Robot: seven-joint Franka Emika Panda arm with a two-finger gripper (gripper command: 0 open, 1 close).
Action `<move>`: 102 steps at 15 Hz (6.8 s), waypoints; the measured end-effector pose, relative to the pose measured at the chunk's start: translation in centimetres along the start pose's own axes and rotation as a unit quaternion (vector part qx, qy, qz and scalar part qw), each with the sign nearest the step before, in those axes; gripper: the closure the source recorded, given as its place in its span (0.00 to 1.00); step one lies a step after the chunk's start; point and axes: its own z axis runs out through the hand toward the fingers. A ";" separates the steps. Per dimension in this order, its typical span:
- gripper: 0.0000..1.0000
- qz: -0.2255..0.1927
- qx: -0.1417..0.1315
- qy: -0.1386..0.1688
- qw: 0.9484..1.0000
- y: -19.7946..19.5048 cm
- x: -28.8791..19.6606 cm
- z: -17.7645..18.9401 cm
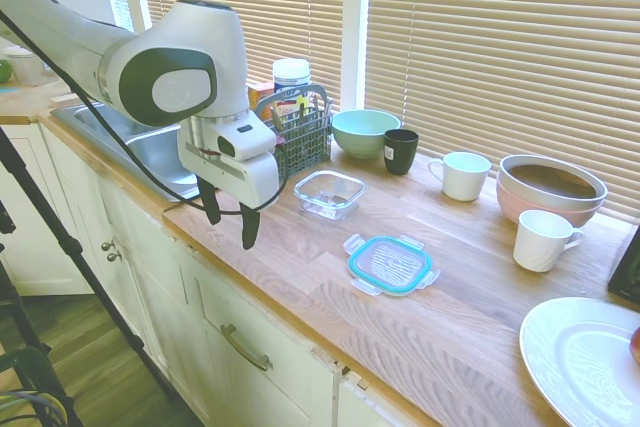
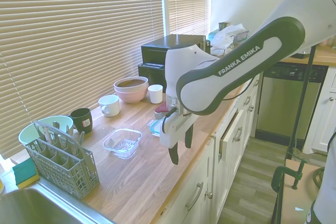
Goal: Cover the lid of the food container
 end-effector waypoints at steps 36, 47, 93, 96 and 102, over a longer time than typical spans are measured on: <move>0.00 -0.130 0.061 -0.081 0.986 9.8 31.7 -0.1; 0.00 -0.147 0.080 -0.119 0.979 7.0 35.0 3.9; 1.00 -0.130 0.088 -0.146 0.977 8.8 33.5 6.2; 1.00 -0.129 0.088 -0.148 0.977 8.9 33.5 6.5; 1.00 -0.128 0.091 -0.148 0.976 8.8 33.5 6.4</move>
